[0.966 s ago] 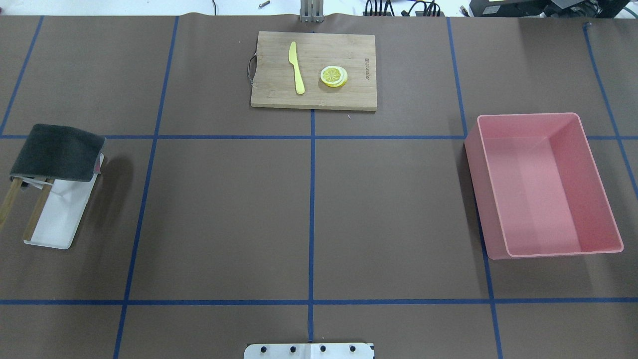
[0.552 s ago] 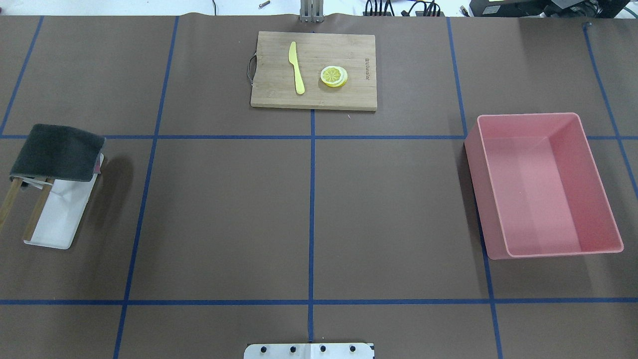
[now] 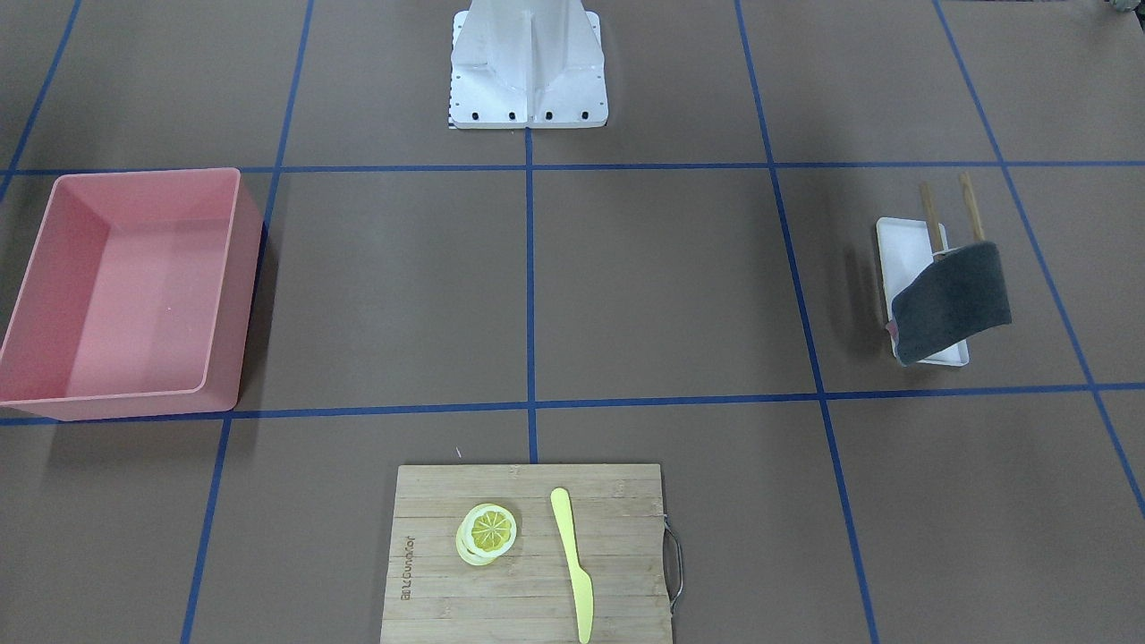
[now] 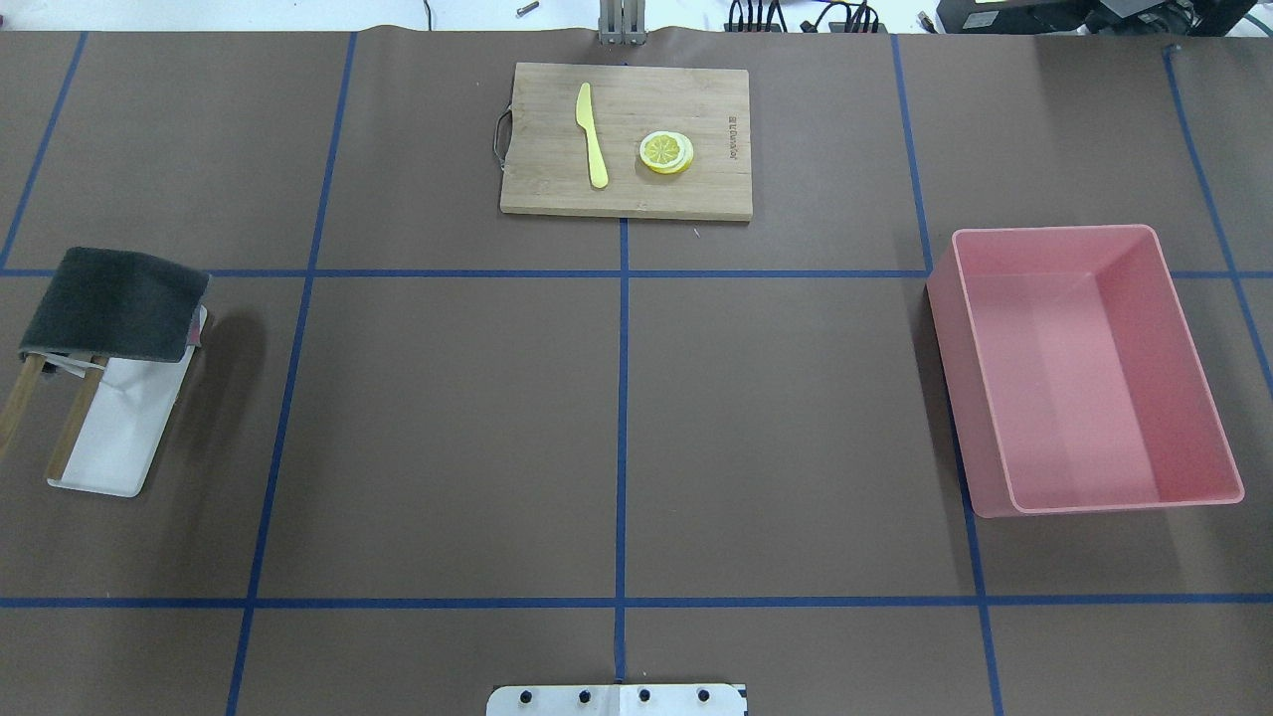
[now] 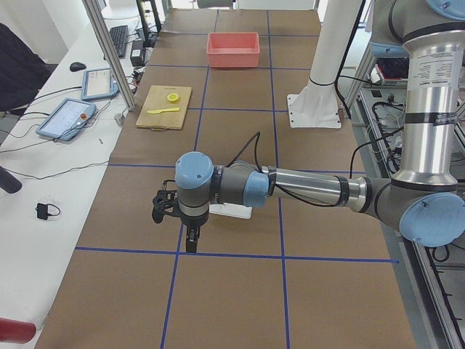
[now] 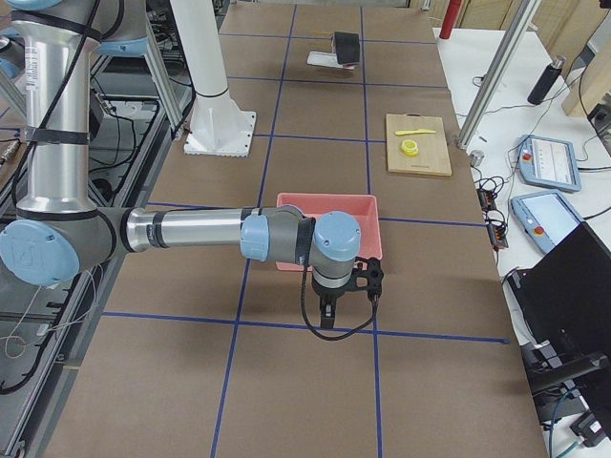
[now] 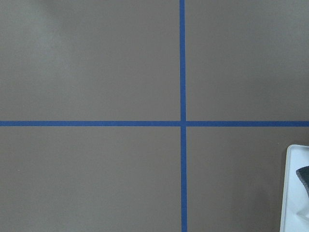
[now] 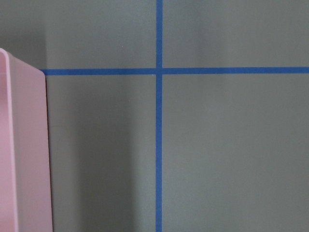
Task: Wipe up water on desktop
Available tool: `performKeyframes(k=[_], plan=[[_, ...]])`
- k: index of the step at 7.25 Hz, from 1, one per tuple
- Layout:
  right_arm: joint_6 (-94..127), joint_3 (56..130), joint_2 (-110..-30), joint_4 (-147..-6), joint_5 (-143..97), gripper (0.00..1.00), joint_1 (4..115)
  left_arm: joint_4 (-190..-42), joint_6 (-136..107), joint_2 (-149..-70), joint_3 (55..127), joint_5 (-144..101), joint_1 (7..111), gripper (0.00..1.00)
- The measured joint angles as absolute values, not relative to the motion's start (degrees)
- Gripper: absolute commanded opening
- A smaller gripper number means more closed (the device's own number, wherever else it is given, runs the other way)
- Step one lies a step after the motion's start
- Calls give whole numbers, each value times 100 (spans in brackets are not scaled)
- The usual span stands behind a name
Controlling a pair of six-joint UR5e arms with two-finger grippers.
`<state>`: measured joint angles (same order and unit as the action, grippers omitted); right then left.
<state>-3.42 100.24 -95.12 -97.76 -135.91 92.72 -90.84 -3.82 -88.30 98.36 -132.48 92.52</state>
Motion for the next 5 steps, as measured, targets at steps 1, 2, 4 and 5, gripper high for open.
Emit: performKeyframes(k=[1, 2, 4, 5], plan=[[-336, 10021, -9516, -9762, -13597, 100, 9272, -9133, -381, -8783, 9866, -13256, 9256, 98], [-335, 10028, -9519, -9751, -13609, 100, 9272, -9217, -397, -8740, 9921, -13306, 9258, 98], [-337, 10029, -9514, -9740, -13609, 100, 9272, -9329, -679, -8836, 9993, -14167, 9205, 98], [-340, 10032, -9511, -9739, -13602, 100, 9272, -9521, -1115, -8950, 10017, -14627, 9054, 98]])
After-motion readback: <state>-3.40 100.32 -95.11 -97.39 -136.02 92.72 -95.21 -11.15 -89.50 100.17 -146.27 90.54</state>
